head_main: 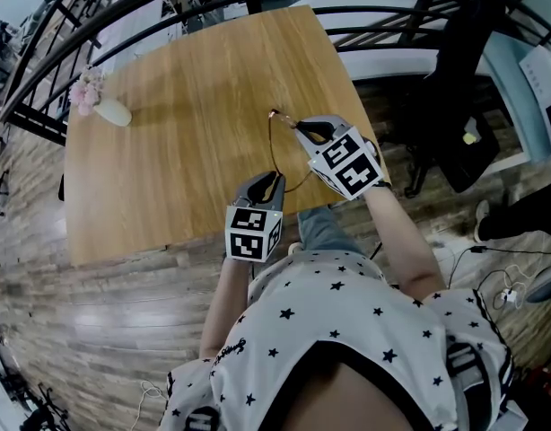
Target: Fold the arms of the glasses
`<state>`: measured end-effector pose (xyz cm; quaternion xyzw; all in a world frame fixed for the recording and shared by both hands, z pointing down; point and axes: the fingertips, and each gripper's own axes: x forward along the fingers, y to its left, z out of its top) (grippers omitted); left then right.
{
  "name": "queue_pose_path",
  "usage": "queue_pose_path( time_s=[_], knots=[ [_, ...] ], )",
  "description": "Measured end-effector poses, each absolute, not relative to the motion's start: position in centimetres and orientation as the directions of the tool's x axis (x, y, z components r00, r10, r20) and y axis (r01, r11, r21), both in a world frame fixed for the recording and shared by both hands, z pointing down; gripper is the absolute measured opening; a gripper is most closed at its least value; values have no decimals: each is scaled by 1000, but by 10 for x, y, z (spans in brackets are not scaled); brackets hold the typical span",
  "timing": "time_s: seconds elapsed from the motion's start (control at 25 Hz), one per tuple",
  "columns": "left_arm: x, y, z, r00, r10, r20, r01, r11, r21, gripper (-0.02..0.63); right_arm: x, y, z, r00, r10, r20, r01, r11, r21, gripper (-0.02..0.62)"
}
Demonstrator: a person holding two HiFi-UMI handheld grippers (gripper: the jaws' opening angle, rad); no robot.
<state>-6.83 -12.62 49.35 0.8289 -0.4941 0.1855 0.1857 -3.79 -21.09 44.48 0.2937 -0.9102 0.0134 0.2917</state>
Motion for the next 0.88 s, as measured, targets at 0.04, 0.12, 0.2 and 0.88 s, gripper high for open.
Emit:
queue_pose_path(
  time_s=[0.04,0.12,0.2,0.88],
  knots=[
    [-66,-127,493,449,-747,491,-884,-450,125,52,-39,-210,445,-659,-524,540,-541,829,145,20],
    [-62,-127,492,462,-740,489,-877,-464,126,48,-40,-209,446,-660,-521,541,-539,830,142,20],
    [-58,-127,491,472,-734,489,-870,-477,123,46,-42,-207,447,-662,-519,541,-537,832,140,20],
    [-35,-135,493,514,-678,526,-832,-544,111,44,-55,-201,446,-693,-497,522,-516,848,121,21]
  ],
)
